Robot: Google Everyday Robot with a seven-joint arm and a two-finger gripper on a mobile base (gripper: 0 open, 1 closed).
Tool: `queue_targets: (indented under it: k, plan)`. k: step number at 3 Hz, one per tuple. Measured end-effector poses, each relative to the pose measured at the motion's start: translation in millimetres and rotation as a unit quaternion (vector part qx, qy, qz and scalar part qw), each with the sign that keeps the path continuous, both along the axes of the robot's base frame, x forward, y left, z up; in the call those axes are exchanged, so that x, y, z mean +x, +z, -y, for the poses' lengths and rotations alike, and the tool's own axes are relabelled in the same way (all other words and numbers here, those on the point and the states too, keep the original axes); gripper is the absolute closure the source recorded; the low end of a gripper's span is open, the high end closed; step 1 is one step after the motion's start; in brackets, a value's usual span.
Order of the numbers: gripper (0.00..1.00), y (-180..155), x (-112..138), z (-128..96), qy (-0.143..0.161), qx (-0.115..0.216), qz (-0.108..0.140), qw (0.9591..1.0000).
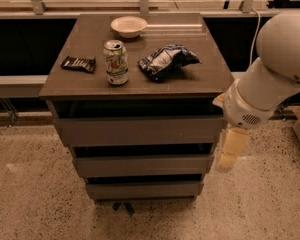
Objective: Open middle drawer
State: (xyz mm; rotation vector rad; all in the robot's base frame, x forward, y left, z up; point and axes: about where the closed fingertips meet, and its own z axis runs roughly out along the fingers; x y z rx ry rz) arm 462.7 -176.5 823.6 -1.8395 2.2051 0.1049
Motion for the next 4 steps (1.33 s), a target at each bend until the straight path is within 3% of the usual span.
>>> queue_targets:
  k: [1,2,3,4]
  plan:
    - [0.00,-58,16,-24,0.015,0.009,-0.020,0.9996]
    - [0.00,-58,16,-24,0.015,0.009,-0.020,0.9996]
    - [0.00,-85,8,-28,0.058,0.007,-0.032,0.9978]
    - [0.00,-124,-3,-32,0.113,0.006,-0.048,0.9924]
